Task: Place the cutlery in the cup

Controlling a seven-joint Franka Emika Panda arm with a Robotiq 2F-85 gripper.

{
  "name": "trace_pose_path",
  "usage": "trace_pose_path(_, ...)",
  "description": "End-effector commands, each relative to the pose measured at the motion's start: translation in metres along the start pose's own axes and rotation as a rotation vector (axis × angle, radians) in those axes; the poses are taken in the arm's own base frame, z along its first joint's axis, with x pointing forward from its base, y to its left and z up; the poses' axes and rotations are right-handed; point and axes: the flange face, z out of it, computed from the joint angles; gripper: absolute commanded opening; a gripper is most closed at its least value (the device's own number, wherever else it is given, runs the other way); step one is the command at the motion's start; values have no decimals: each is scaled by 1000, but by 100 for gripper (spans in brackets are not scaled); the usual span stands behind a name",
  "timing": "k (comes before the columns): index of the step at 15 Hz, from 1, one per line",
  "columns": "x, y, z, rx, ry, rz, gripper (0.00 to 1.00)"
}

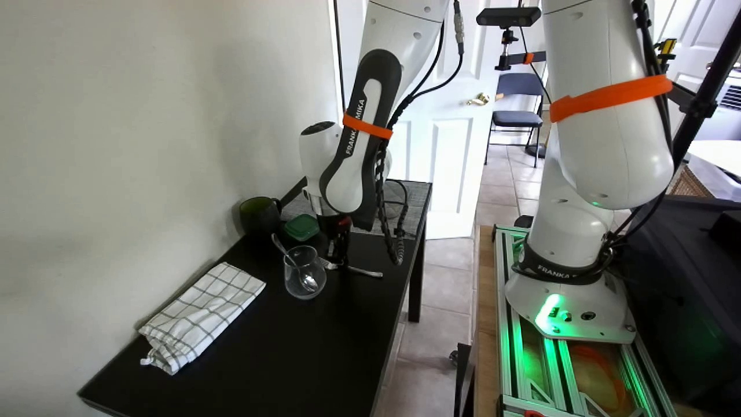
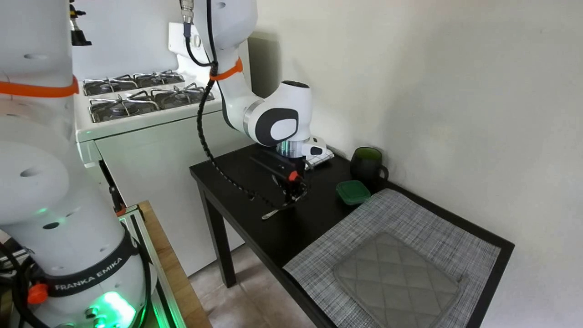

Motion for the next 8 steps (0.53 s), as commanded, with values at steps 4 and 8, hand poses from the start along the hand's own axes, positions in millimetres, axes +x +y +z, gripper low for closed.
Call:
trace_pose_path(4,-3,-4,7,-7,8,4,69)
trace_pose_path(8,-1,-4,8,-11,21,8,25)
